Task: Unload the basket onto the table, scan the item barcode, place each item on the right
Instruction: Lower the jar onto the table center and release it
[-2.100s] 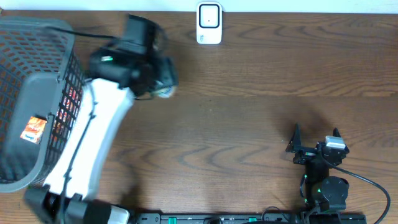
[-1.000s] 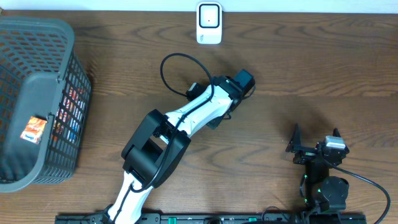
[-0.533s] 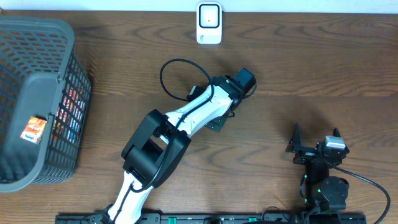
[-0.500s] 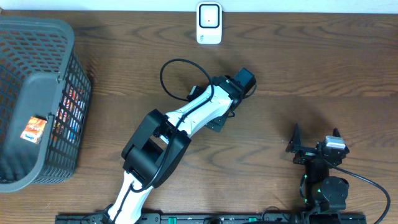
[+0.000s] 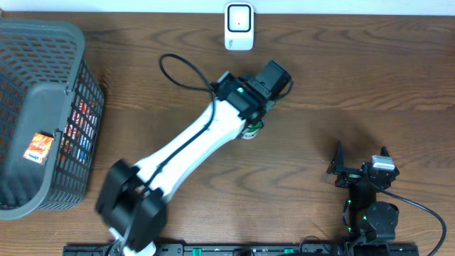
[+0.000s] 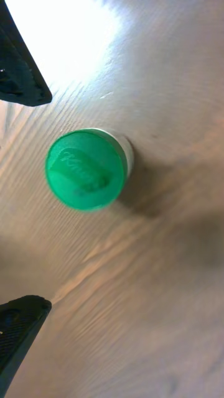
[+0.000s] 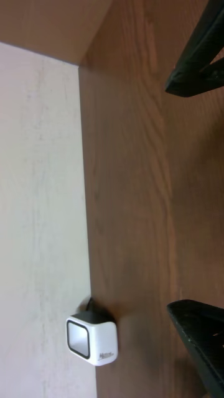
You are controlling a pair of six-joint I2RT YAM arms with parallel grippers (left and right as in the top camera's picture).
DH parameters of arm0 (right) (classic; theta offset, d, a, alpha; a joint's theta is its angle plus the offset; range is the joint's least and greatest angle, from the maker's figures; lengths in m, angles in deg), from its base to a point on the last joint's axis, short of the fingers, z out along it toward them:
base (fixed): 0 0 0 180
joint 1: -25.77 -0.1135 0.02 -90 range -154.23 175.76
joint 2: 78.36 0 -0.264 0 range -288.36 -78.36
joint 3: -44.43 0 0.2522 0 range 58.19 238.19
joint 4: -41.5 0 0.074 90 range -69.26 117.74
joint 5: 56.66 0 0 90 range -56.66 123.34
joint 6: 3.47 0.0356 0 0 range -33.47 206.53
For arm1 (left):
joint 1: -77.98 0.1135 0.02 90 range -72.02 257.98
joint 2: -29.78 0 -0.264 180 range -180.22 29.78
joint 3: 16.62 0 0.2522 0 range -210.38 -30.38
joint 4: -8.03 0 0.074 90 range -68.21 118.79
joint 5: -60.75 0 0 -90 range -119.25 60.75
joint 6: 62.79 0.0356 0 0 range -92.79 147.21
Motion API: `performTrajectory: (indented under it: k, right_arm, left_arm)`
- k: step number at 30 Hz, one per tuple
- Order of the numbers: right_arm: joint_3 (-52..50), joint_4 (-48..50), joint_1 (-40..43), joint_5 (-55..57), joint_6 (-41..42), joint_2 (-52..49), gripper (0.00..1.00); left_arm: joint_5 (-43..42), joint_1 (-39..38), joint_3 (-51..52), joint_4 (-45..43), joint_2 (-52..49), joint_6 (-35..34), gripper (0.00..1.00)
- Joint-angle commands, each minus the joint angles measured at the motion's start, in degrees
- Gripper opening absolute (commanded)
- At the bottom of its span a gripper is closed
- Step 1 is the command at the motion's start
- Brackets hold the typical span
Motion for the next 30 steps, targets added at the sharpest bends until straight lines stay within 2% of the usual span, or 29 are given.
performTrajectory:
  k: [1, 6, 10, 15, 22, 26, 30]
  right_arm:
    - [-0.04, -0.24, 0.33, -0.11, 0.70, 0.28, 0.99]
    - [-0.04, -0.24, 0.33, -0.11, 0.70, 0.28, 0.99]
    - [-0.04, -0.26, 0.35, -0.11, 0.70, 0.28, 0.99]
    - [-0.04, -0.24, 0.35, -0.11, 0.70, 0.28, 0.99]
    - [-0.04, -0.24, 0.33, -0.11, 0.70, 0.28, 0.99]
    - [-0.04, -0.24, 0.33, -0.11, 0.70, 0.28, 0.99]
    - [-0.04, -0.24, 0.33, -0.11, 0.70, 0.28, 0.99]
  left_arm:
    - [4.20, 0.48, -0.11, 1.05, 5.66, 17.18, 0.96]
    - [7.34, 2.75, -0.11, 5.44, 14.62, 30.60, 0.96]
    - [8.79, 8.35, -0.11, 9.81, 22.36, 35.23, 0.97]
    - [8.76, 20.72, -0.11, 12.39, 32.85, 40.44, 0.99]
    - [8.81, 38.99, -0.11, 12.39, 42.16, 45.90, 0.98]
    - [8.79, 51.54, -0.11, 13.46, 43.41, 47.10, 0.98]
    - [8.76, 60.08, -0.11, 13.92, 41.77, 47.12, 0.98]
